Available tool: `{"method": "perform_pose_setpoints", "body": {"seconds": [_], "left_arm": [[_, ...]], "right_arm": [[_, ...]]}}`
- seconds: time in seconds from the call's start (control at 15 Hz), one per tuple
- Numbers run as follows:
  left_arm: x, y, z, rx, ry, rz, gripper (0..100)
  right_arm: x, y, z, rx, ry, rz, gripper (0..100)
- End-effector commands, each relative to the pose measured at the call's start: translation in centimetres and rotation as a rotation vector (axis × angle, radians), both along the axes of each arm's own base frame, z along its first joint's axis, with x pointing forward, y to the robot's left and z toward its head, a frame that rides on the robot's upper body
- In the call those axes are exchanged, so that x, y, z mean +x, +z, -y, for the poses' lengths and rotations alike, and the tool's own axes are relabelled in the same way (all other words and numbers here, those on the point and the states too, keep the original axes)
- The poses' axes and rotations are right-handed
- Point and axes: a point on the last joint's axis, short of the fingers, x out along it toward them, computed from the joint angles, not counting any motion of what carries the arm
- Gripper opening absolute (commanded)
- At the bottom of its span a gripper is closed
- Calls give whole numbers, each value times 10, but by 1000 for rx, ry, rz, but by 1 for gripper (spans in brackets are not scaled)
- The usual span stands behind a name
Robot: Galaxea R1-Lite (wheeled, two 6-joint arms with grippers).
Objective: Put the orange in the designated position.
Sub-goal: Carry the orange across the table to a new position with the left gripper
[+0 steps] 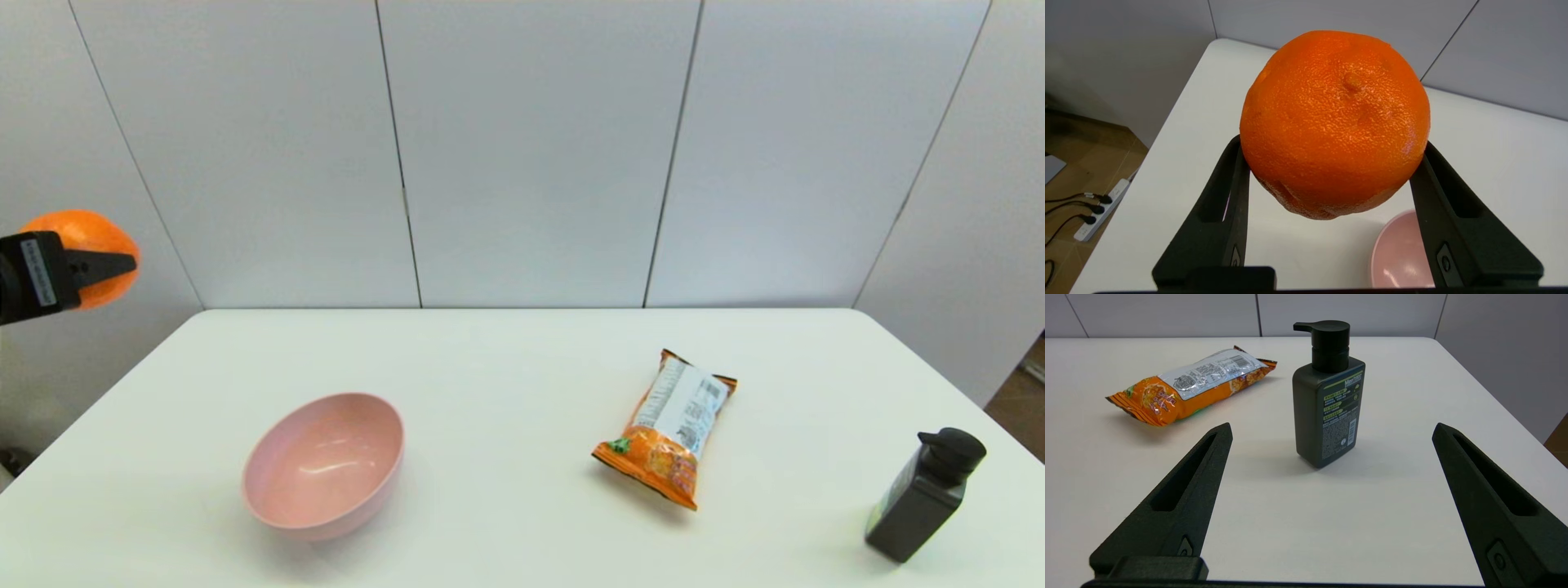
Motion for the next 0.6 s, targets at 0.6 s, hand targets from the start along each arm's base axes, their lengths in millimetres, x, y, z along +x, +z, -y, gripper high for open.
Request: {"method": "perform_pose_setpoints", "body": {"seconds": [0.6], "left_arm": [[-39, -29, 41, -29, -446, -44, 0]], "right_arm": [[0, 0, 0, 0, 0, -2, 100]]}}
